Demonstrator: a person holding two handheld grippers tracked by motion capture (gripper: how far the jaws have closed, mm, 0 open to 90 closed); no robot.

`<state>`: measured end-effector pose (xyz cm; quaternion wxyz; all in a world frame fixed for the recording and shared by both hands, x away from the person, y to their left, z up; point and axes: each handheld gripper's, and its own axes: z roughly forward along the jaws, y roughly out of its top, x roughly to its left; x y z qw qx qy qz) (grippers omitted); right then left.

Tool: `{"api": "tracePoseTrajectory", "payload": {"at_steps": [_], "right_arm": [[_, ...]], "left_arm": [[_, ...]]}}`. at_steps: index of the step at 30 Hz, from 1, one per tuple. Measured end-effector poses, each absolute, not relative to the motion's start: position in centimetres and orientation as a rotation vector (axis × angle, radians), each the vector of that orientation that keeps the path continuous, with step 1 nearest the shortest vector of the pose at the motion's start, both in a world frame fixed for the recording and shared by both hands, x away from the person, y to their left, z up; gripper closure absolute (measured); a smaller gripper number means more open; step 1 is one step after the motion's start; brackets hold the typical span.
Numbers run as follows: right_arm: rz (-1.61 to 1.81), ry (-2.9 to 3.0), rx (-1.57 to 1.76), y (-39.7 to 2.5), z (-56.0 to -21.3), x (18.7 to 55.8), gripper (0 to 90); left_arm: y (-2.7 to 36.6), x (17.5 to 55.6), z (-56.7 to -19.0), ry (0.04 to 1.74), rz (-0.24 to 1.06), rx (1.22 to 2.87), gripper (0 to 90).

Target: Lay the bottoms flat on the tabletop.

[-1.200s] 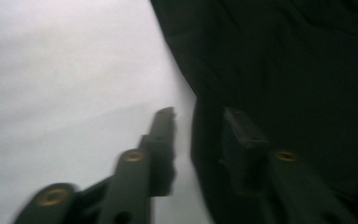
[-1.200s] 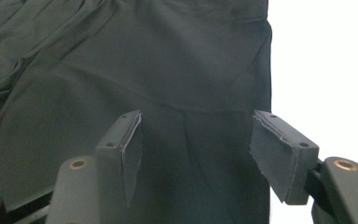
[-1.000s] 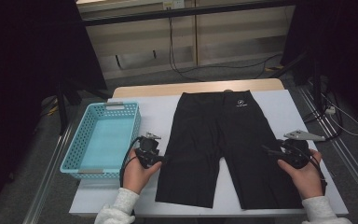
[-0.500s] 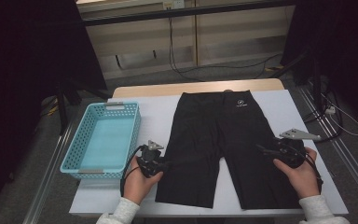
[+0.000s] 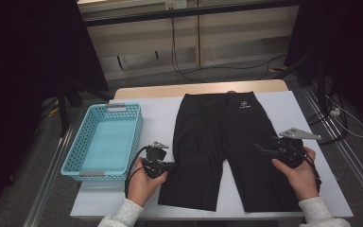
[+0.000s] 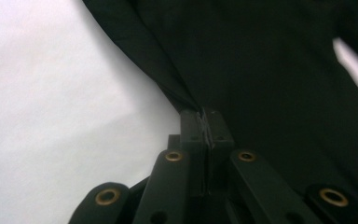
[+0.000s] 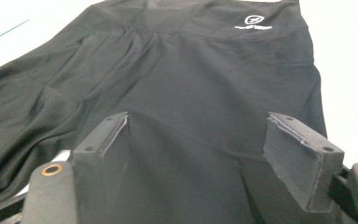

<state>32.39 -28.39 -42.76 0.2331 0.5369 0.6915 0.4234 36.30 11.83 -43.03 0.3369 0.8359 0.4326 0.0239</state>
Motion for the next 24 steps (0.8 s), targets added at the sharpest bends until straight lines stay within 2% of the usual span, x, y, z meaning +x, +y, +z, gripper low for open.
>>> {"api": "tracePoseTrajectory", "payload": {"at_steps": [11, 24], "right_arm": [[1.158, 1.925, 1.44, -27.2, -42.6, 32.7, 20.2], [1.146, 2.01, 1.368, -23.9, -42.7, 34.2, 13.5]], "left_arm": [[11.7, 36.1, -42.4, 1.101, -0.01, 2.131, 88.7], [11.2, 35.9, -42.2, 1.072, -0.013, 2.115, 88.8]]}}
